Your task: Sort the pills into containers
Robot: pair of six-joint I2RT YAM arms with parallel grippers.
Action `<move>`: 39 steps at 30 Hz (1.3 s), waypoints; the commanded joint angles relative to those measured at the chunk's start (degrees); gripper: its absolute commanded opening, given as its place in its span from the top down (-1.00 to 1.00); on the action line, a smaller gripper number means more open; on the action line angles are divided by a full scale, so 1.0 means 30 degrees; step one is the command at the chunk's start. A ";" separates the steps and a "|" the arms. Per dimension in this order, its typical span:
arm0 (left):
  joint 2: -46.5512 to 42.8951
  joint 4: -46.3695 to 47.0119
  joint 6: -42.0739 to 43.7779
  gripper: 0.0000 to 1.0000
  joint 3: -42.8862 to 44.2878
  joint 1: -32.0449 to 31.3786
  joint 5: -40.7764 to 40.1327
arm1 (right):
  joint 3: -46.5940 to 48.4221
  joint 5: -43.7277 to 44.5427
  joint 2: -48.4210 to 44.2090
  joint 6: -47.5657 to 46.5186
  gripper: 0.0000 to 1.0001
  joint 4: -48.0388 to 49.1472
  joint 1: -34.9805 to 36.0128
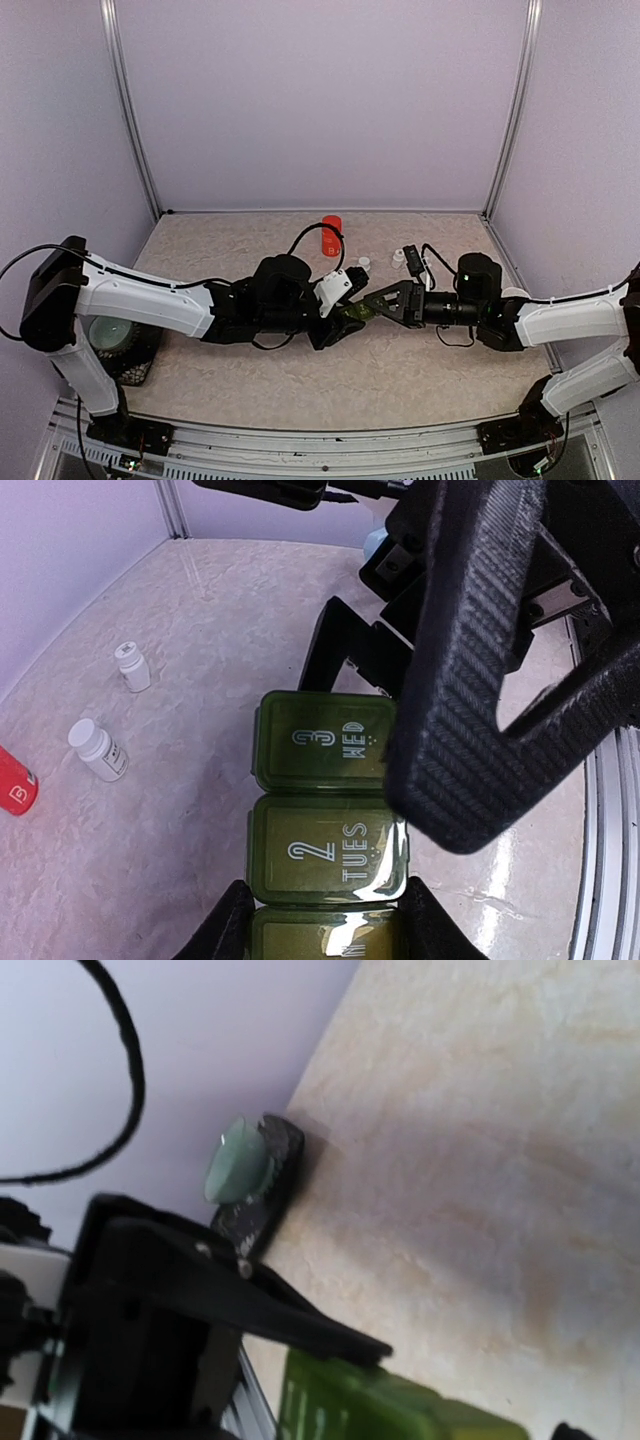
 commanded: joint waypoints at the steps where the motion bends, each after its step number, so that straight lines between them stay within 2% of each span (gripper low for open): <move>1: 0.0220 0.0104 -0.0913 0.32 0.0697 -0.0152 -0.0650 | -0.0499 0.2177 0.0223 0.1240 -0.99 0.2552 0.0568; 8: 0.0460 0.0314 -0.1679 0.31 0.1074 -0.0793 -0.1793 | -0.1223 0.4003 0.0471 0.1969 -0.94 0.4349 0.0749; 22: 0.0946 0.1009 -0.2499 0.26 0.1921 -0.1543 -0.2967 | -0.1050 0.3721 0.2503 0.3350 -0.82 0.7284 0.1348; 39: 0.0761 0.1045 -0.2498 0.26 0.1929 -0.1734 -0.3348 | -0.1623 0.5268 0.1379 0.2973 -0.41 0.7222 0.1476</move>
